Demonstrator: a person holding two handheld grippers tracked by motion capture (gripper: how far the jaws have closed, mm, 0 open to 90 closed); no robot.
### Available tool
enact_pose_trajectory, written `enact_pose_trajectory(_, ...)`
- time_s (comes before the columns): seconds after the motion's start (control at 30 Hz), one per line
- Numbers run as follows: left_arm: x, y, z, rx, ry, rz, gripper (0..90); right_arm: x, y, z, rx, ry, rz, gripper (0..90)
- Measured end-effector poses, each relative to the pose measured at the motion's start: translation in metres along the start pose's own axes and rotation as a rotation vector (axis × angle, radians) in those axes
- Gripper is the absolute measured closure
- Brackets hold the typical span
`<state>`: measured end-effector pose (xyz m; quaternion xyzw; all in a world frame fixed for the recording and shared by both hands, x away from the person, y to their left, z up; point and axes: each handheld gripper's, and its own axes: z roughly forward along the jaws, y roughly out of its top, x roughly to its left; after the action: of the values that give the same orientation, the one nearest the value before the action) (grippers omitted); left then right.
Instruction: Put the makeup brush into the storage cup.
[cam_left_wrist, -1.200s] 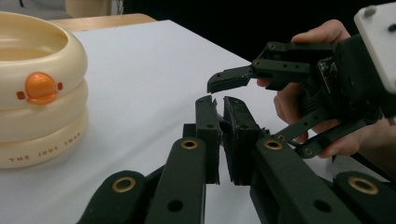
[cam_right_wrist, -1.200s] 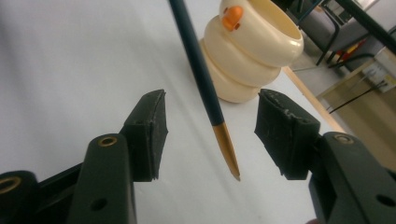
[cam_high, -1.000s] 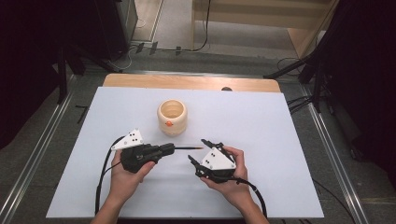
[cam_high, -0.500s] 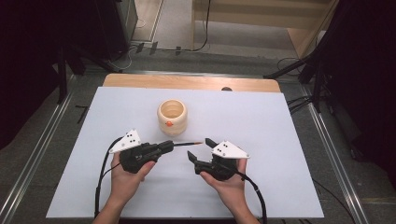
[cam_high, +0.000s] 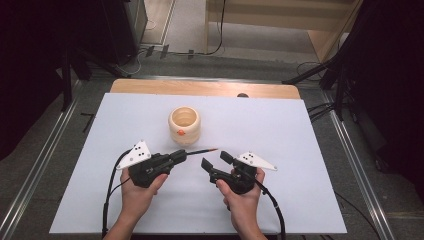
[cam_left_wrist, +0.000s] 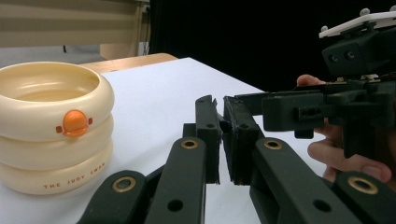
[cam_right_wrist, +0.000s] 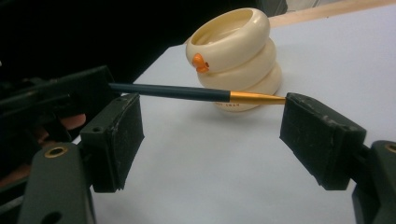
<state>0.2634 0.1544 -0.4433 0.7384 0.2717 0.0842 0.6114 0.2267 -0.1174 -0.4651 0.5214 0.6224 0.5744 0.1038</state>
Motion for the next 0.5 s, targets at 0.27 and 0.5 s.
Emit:
enact_pose_trajectory(0.27,-0.007,-0.004,0.004,-0.027,0.014,0.012,86.2,-0.005,-0.004,0.0,-0.005,0.033,0.156,22.5)
enact_pose_trajectory(0.5,-0.012,-0.008,0.007,-0.055,0.017,0.019,86.3,-0.012,-0.009,-0.001,-0.007,0.07,0.354,24.4)
